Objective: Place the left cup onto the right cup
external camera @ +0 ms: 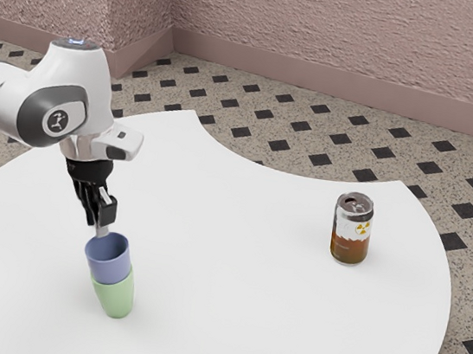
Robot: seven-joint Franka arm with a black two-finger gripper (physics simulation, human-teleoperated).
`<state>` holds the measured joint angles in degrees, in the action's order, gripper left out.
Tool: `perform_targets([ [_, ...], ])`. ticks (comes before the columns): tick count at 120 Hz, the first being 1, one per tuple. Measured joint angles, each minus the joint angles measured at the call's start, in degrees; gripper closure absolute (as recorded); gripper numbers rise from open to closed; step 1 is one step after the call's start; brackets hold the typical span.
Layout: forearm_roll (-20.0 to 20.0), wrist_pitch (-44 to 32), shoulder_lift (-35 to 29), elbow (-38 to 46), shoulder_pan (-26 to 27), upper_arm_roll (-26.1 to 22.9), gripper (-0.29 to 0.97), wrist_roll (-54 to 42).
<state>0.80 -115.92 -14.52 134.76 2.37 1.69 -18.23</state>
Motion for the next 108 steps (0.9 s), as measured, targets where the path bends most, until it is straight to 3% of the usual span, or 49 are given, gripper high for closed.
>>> perform_targets([
  [17, -0.01, 0.15, -0.53, -0.40, 0.01, -0.10, 0.38, -0.05],
  [40, -0.58, 1.92, -0.30, -4.33, 0.06, -0.10, 0.17, -0.17],
  [69, -0.82, 9.55, 1.57, -18.79, -0.30, 0.16, 0.07, -0.19],
  [108, -1.72, 19.07, 12.15, -40.67, 0.89, 3.30, 0.03, 1.22],
])
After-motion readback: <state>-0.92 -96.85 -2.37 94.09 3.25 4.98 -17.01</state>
